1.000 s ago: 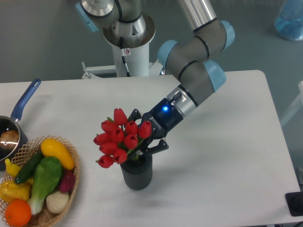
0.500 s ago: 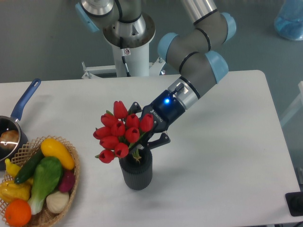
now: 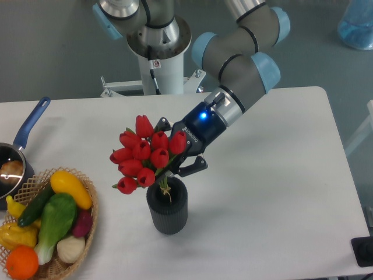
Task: Pick up the flowers from the vase
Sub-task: 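Lift the gripped tulips up out of the dark vase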
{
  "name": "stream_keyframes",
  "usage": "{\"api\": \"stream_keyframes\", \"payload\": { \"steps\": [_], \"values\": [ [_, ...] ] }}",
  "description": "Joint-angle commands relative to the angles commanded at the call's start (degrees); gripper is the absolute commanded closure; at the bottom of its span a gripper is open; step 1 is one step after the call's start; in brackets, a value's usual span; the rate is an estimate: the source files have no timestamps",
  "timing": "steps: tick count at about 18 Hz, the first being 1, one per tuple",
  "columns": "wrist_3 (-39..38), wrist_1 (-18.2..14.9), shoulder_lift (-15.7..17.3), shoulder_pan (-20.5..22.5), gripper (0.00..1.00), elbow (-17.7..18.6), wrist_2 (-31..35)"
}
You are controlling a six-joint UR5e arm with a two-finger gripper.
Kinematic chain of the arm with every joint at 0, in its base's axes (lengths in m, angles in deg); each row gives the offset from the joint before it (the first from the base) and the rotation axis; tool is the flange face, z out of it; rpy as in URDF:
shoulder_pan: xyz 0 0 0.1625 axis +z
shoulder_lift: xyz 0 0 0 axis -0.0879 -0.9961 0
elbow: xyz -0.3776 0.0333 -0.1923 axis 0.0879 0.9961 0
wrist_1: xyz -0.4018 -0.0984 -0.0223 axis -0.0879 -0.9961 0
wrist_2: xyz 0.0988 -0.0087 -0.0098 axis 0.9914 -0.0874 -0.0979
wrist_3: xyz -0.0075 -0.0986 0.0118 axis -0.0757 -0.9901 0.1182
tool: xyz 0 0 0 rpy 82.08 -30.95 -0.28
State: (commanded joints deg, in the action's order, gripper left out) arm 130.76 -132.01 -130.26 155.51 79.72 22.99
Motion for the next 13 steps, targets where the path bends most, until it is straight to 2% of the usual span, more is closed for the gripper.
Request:
{"api": "stream_keyframes", "payload": {
  "steps": [9,13],
  "values": [
    [-2.11,-0.09,2.46,0.17,0.56,-0.35,-2.02],
    [-5.97,-0.09,4.66,0.61,0.56,-0.96,-2.46]
  ]
}}
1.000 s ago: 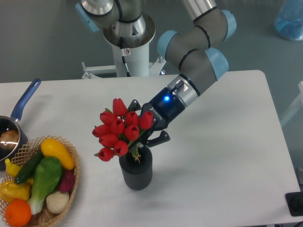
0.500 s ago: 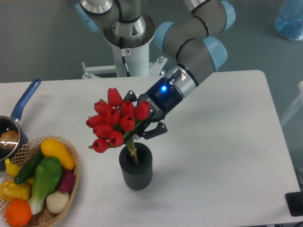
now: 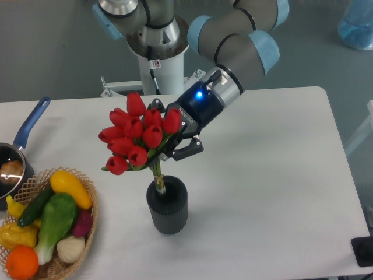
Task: Pick up the flowers from the vase
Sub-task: 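Lift the gripped tulips up out of the dark vase, then carry the tulip bouquet up and away from the vase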
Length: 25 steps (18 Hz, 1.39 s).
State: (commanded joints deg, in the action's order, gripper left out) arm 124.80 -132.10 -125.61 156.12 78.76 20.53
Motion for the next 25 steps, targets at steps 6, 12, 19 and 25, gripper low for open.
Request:
{"api": "stream_keyframes", "payload": {
  "steps": [6,12,19,25],
  "values": [
    [-4.31,0.0,0.45,0.18,0.56,-2.55,0.0],
    [-5.28,0.0,0.97,1.58,0.56,-3.69,-0.09],
    [-9.94,-0.09,1.59,4.73,0.56,-5.01,0.09],
    [-12.13,-0.18,1.59,10.01,0.56,-4.92,2.28]
  ]
}}
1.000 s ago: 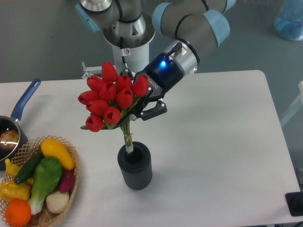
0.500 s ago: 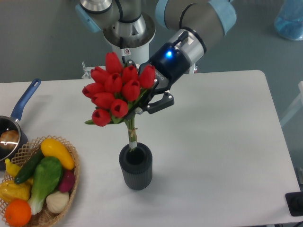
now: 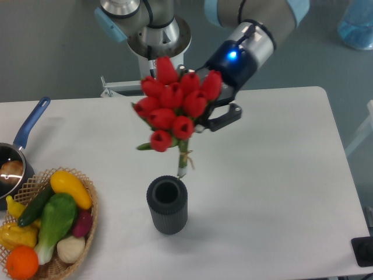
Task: Pick up the flowers from the vase
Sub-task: 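Carry the tulip bouquet up and away from the vase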
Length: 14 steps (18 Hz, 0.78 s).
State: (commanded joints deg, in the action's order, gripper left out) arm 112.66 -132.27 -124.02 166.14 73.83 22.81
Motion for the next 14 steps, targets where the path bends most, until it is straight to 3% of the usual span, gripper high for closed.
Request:
{"api": "stream_keyframes", "payload": {
  "steps": [4,14],
  "values": [
    [0.17,0.26,-0.17,3.87,0.56,0.44,0.44],
    [-0.01,0.35,-0.09,3.53,0.55,0.61,1.41]
  ]
}}
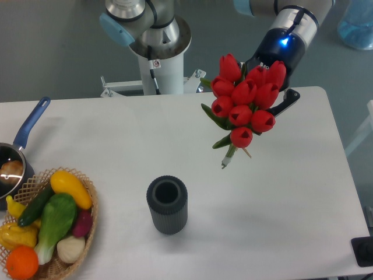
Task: Pick up the flowers from the vase
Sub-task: 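Carry the tulip bouquet up and away from the vase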
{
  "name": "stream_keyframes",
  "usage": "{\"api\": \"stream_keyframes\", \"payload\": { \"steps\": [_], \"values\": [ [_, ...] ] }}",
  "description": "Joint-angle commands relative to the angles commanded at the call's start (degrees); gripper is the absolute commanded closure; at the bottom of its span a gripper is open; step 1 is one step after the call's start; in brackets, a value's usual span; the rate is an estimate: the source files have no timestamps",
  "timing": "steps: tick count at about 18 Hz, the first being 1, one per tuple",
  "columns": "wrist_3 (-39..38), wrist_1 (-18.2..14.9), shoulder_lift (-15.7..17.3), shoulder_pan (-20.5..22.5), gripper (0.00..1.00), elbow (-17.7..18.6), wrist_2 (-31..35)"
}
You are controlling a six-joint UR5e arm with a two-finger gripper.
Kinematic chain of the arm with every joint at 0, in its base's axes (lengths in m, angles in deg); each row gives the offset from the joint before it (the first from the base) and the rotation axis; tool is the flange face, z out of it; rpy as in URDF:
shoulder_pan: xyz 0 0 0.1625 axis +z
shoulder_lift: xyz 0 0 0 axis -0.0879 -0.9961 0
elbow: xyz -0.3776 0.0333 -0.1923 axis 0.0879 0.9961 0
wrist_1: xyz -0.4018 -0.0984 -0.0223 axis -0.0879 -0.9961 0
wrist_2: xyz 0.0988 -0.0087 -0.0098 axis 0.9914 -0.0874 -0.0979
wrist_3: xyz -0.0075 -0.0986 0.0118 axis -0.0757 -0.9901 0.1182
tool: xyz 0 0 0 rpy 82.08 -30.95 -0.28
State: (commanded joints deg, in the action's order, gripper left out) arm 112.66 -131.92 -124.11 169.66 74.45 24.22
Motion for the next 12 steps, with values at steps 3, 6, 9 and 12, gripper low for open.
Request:
{"api": "stream_keyframes", "payload": {
  "steps": [3,6,9,12],
  "values": [
    [0.09,0.0,0.0,-0.09,0.55,0.09,0.27],
    [0.26,0.0,0.09,0.09,0.55,0.53,0.27],
    [0.18,0.0,0.09,0.0,0.55,0.53,0.36],
    [0.26,0.0,0.09,-0.18,0.56,0.53,0.53]
  ]
}}
